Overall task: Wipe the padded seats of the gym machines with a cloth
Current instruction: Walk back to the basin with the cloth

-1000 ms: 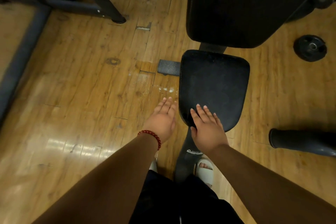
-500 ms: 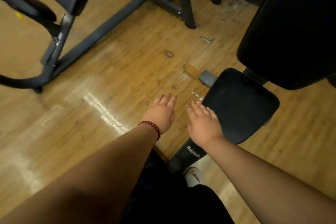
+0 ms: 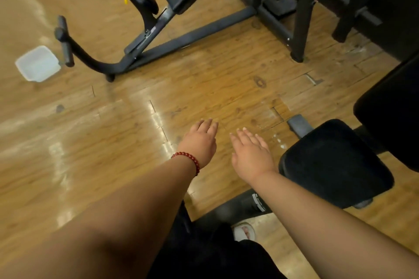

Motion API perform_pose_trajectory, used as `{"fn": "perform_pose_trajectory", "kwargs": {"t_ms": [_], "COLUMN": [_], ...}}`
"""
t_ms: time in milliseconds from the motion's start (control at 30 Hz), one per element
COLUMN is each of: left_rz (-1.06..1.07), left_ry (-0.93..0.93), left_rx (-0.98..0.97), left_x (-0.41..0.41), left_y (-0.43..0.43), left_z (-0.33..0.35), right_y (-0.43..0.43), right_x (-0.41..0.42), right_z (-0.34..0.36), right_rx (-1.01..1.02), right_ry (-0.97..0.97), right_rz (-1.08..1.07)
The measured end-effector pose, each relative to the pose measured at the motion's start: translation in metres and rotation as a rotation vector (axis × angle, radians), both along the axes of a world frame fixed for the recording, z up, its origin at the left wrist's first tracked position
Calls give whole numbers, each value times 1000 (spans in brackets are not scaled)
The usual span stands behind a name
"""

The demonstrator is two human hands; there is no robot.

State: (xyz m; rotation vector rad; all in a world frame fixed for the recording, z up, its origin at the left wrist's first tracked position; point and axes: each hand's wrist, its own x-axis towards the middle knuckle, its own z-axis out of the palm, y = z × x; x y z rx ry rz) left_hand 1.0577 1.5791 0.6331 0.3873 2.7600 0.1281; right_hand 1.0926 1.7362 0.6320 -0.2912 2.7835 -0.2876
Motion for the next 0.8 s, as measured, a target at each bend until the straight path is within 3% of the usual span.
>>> {"fn": "perform_pose_trajectory", "kwargs": {"t_ms": [300, 800], "left_rz": [180, 439], "left_ry": [37, 54], "left_rx": [-7, -32], "left_x": [8, 58], "left_y": [-134, -462], "left_z": [14, 32], "right_y": [-129, -465], "right_x": [-27, -26], "right_z": [14, 35], "right_rx": [35, -4], "right_ry": [-17, -8], "right_rz": [150, 367]}}
